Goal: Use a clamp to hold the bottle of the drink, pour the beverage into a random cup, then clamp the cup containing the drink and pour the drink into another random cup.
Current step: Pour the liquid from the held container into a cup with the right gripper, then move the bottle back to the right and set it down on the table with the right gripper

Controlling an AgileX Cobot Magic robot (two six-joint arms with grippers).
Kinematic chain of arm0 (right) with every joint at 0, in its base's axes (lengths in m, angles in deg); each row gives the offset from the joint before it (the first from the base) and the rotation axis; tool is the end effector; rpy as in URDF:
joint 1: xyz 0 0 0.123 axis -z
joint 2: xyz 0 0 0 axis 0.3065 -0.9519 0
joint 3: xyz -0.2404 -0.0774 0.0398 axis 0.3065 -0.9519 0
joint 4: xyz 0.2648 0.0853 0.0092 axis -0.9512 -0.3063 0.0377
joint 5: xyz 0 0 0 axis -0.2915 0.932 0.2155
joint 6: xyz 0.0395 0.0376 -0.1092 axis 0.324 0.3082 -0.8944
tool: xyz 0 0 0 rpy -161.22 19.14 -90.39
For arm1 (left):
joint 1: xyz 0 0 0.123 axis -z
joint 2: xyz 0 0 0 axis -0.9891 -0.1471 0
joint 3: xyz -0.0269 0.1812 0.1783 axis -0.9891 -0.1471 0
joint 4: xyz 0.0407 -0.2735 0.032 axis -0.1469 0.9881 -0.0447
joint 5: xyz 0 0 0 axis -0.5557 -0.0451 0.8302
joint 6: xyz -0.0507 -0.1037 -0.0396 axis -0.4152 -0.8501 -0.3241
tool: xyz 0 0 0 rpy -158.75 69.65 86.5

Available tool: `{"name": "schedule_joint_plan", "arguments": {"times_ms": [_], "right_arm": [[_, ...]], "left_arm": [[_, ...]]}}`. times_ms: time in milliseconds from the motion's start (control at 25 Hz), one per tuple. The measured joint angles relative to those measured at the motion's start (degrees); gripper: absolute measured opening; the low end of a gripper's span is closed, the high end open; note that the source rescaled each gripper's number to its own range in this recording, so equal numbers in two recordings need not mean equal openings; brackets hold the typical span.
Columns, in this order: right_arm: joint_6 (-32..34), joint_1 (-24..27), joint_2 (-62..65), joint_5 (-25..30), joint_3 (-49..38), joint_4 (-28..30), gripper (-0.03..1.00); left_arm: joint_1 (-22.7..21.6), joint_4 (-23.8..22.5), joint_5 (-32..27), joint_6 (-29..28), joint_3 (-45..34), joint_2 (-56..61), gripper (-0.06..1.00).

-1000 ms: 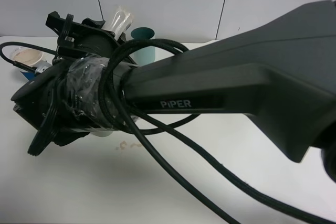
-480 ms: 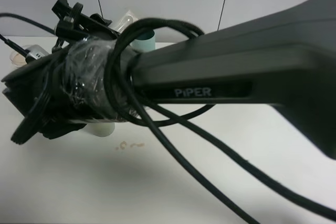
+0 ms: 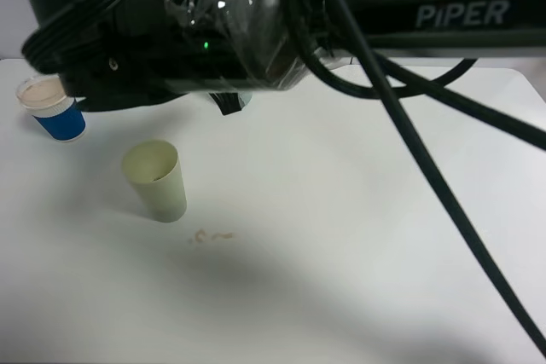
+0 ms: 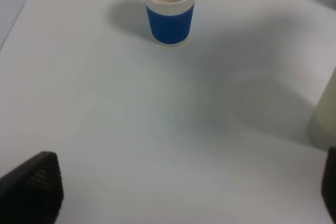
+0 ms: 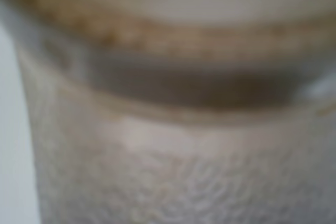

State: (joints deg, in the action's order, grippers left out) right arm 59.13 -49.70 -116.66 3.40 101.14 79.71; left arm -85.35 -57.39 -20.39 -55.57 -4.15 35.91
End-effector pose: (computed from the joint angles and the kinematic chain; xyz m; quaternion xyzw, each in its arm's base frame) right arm 0.2682 0.3767 0.2096 -0.6807 0.5146 -0.4453 0.2711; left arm 0.0744 0.0073 0.2788 -0.0426 0.8479 0.0193 0.5281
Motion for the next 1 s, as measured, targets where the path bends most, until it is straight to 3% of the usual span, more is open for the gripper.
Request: {"name": "schedule_joint_plan", "arguments": {"times_ms": [520,1000], "right_arm": [[8.7,9.66,0.0,-11.57,0.0,-12.85,0.01],[14.16,14.19,0.0,-19.92,-0.54,-25.04,0.01]], "left_arm": [[0.0,0.0,0.0,0.0,0.0,0.0,1.0],[0.0,0.0,0.0,0.0,0.0,0.0,1.0]]}}
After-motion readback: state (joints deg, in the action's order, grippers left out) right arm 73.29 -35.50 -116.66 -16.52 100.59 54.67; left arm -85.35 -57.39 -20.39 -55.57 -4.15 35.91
